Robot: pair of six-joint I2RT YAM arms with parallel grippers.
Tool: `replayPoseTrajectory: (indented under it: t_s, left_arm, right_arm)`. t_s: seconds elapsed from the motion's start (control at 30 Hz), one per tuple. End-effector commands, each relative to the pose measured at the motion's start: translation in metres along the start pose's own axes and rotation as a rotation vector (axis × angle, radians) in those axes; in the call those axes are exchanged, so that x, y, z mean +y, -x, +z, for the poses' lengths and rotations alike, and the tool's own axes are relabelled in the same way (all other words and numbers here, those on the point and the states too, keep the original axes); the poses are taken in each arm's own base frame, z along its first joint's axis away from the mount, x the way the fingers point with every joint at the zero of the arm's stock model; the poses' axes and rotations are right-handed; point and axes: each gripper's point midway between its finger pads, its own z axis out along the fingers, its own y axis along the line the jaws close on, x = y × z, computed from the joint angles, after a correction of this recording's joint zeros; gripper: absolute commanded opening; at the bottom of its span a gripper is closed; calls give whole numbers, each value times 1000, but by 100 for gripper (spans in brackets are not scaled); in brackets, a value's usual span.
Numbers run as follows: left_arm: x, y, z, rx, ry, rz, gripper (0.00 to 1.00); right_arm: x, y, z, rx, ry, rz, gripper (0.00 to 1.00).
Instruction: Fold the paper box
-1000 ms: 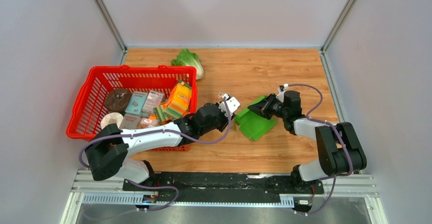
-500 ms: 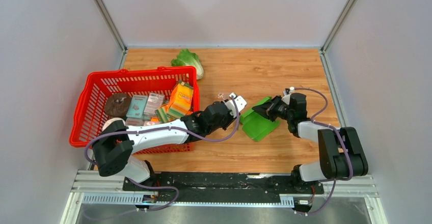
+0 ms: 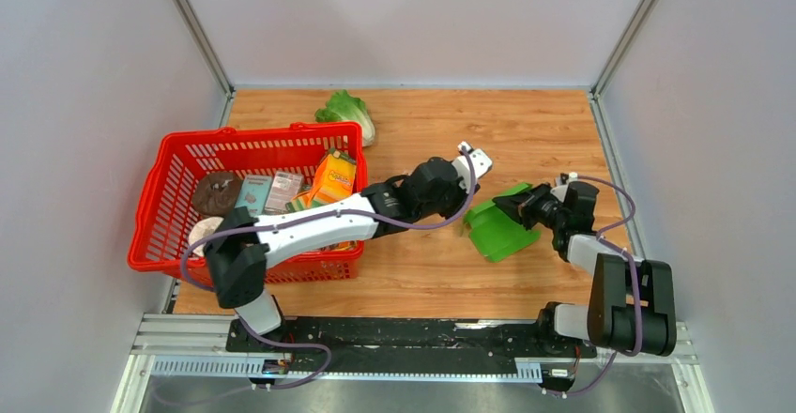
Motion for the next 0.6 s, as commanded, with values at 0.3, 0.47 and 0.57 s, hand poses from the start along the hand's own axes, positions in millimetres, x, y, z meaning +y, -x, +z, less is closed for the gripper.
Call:
replayPoseTrajectory:
  t_s: [0.3, 0.47, 0.57]
  left_arm:
    - [-37, -78, 71, 25, -152, 125, 38]
    - [-38, -86, 77, 14, -150, 153, 38]
    - [-42, -84, 83, 10, -160, 167, 38]
  right_arm:
    - [-27, 13, -23, -3, -10, 30, 0]
    - [-26, 13, -22, -9, -2, 43, 0]
    - [-24, 15, -23, -13, 2, 52, 0]
